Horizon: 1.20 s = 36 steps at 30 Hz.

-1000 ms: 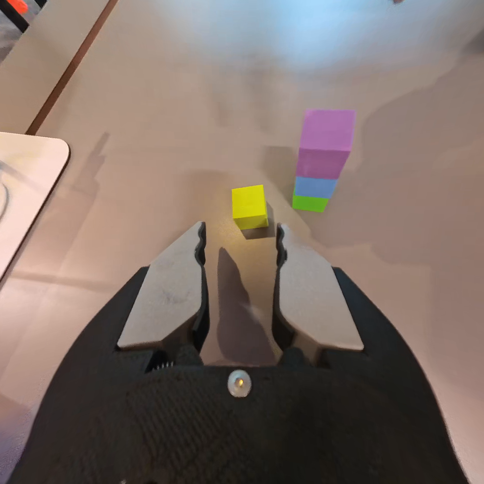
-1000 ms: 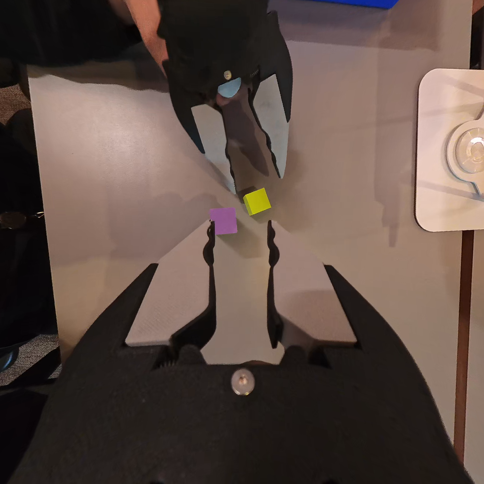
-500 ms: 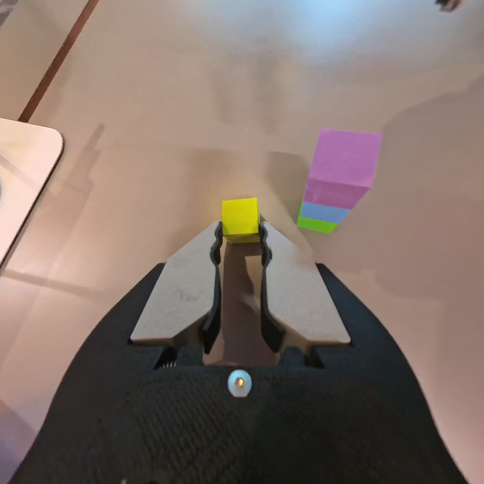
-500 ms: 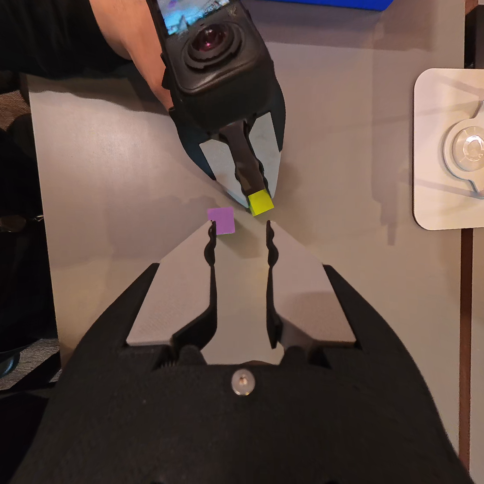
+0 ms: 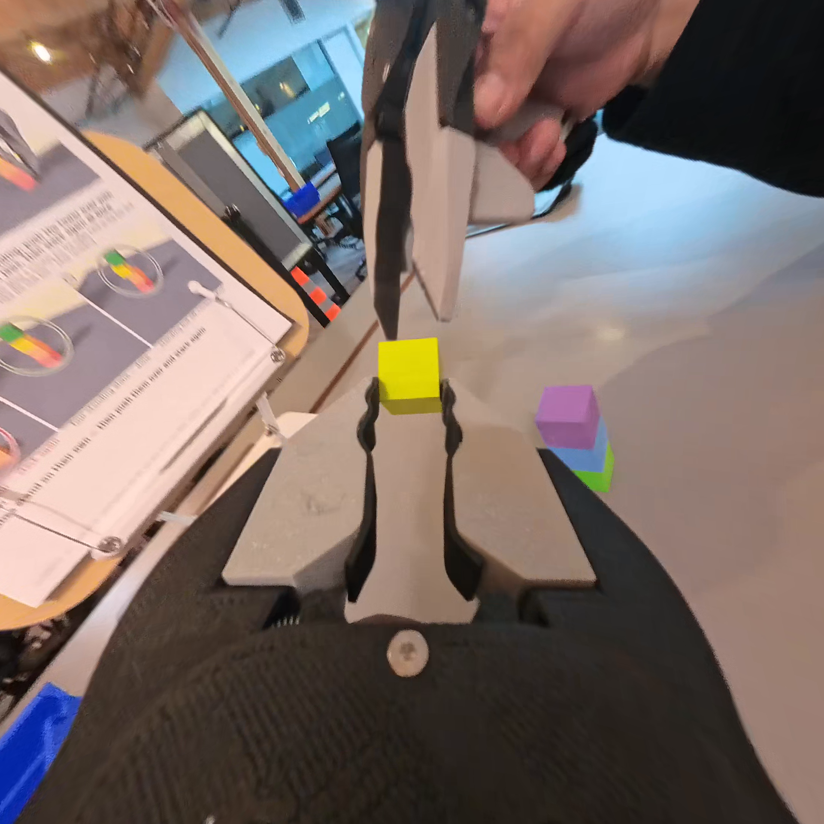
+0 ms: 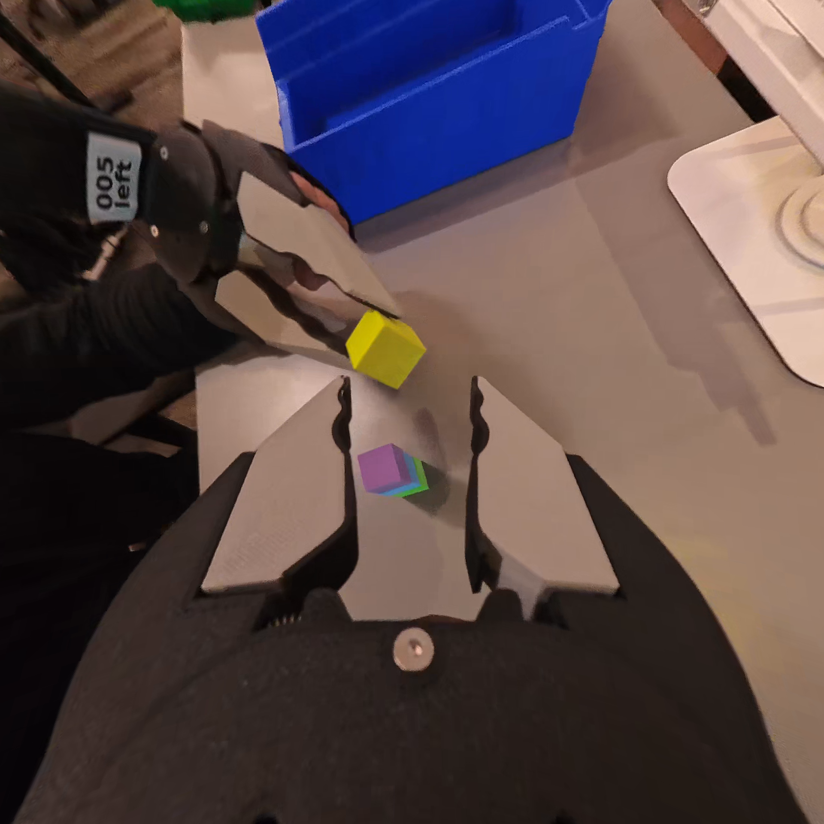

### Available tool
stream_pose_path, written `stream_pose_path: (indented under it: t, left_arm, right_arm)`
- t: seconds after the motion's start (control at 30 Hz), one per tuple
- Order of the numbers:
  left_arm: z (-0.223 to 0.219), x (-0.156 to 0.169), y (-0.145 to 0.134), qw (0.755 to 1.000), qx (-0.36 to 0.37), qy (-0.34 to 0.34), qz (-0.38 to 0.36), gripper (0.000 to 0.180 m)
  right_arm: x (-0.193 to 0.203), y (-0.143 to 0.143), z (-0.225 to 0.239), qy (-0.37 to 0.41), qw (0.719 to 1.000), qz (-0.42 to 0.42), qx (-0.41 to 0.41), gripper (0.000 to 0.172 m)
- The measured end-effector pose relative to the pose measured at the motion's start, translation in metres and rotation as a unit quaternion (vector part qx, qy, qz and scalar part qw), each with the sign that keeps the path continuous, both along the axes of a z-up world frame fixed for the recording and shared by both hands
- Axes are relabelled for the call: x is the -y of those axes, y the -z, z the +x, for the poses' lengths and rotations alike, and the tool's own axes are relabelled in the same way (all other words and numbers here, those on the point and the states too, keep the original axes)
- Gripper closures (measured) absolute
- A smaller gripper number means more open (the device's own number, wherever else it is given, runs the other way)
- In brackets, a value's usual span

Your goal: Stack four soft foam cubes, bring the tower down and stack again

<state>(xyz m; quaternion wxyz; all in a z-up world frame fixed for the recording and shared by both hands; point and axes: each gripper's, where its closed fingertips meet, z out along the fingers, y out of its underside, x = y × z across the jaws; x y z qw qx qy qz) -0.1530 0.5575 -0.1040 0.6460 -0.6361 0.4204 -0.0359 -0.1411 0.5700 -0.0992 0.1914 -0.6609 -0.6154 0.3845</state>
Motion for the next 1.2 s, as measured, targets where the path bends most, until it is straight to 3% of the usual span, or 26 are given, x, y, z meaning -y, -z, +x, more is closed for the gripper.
stream_pose_path:
  t: [0.3, 0.4, 0.8, 1.2]
  left_arm:
    - [0.003, 0.001, -0.006, 0.997, -0.047, -0.026, 0.054, 0.155]
    - [0.003, 0.0, -0.004, 0.997, -0.053, -0.031, 0.054, 0.155]
    - [-0.003, -0.007, -0.005, 0.994, -0.061, -0.068, 0.061, 0.155]
    - [-0.006, -0.006, -0.004, 0.997, -0.028, -0.059, 0.035, 0.155]
  right_arm:
    - [0.014, 0.003, -0.013, -0.024, 0.998, -0.054, -0.02, 0.122]
    - [0.013, 0.0, -0.018, -0.023, 0.997, -0.061, -0.036, 0.142]
    - [0.009, 0.001, -0.024, -0.007, 0.994, -0.1, -0.051, 0.144]
    - [0.003, -0.004, -0.022, 0.0, 0.997, -0.055, -0.058, 0.145]
